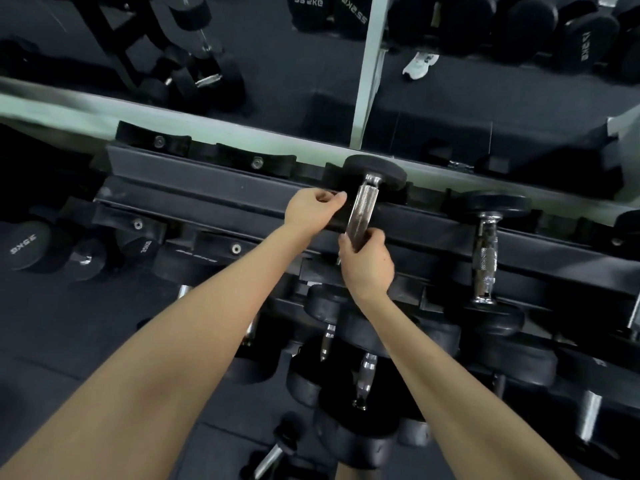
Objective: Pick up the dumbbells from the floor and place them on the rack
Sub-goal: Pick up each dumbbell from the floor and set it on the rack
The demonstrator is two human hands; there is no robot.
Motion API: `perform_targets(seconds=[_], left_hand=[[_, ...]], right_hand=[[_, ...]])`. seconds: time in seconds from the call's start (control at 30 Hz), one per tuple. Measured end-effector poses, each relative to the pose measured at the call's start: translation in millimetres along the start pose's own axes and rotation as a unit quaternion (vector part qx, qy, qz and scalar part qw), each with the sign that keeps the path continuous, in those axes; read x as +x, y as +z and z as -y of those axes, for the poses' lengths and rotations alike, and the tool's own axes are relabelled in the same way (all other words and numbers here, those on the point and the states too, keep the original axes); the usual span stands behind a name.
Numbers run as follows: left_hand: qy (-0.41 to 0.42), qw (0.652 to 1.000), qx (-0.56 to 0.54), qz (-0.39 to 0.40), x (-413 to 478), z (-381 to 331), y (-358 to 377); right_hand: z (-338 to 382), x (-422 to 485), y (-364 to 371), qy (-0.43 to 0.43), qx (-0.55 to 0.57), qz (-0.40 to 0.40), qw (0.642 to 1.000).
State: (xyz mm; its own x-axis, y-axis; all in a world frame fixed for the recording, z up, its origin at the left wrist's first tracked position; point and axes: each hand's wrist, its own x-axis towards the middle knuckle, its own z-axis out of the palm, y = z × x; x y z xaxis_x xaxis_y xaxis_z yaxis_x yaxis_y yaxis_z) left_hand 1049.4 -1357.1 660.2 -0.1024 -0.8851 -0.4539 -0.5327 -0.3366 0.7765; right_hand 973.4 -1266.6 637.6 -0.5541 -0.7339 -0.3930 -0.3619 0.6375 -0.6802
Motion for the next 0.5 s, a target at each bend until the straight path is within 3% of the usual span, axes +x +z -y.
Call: perform_targets(seconds=[0.17, 0.27, 0.5], left_hand=[[-0.035, 0.996, -0.072, -0.035, -42.3, 44.5, -34.5], [-0.049, 0.993, -0.095, -0.048, -80.0, 83.7, -52.0], [-0.09, 0.982, -0.146, -0.078, -204.5, 202.7, -79.4]], right_hand=[[-4.8, -43.4, -4.3, -0.113, -0.127, -0.131, 0.977], [-14.9, -86.8, 6.1, -0.194, -0.144, -0.162, 0.957], [-73.5, -220.0, 45.7, -0.235, -0.148, -0.076, 0.958]])
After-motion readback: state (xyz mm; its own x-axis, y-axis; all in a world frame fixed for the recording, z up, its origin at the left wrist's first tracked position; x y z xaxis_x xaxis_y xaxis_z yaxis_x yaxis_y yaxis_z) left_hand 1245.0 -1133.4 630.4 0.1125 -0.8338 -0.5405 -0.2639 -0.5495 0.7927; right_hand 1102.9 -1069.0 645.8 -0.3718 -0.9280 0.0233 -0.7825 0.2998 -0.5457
